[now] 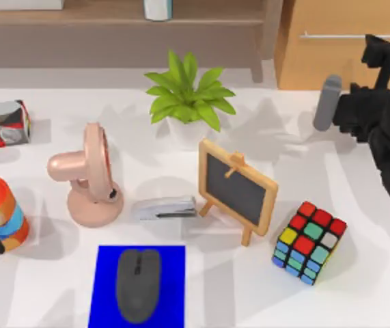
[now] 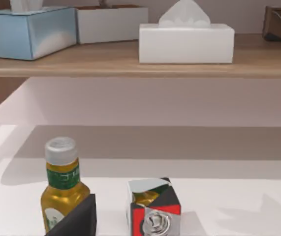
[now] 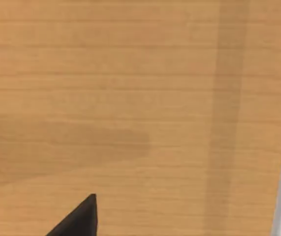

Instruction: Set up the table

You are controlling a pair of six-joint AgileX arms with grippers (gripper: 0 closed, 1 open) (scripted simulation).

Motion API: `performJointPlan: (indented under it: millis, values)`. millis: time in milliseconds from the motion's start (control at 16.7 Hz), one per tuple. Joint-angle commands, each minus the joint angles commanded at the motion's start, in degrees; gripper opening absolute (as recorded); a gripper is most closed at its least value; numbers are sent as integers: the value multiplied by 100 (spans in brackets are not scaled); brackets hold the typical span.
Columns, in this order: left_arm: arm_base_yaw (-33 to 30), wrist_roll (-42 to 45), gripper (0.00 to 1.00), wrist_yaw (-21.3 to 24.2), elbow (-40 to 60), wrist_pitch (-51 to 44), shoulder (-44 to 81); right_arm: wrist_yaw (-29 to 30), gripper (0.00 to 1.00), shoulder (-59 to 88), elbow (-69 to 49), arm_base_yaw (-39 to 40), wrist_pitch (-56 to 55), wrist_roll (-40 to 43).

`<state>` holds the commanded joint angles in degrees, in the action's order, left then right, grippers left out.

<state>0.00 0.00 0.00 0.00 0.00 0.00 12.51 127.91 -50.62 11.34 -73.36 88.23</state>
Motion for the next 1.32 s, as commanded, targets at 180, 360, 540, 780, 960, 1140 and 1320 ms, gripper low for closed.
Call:
performJointPlan:
  millis: [180,360,540,780,960,1140,1320]
  values:
    - [0,0,100,0,0,0,0,-10,100,16,-20,28,0,-3]
    - [0,0,100,0,0,0,0,64,100,-80,-49,194,-9,-184]
    - [0,0,100,0,0,0,0,337,100,-338,-226,794,23,-885]
    - [0,0,100,0,0,0,0,940,100,-629,-967,1771,312,-2374]
    - [0,0,100,0,0,0,0,1479,100,-539,-1937,2365,910,-3759]
    - [0,0,100,0,0,0,0,2029,100,-153,-3088,2758,1807,-5232]
    - [0,0,100,0,0,0,0,2551,100,369,-4265,2974,2772,-6595]
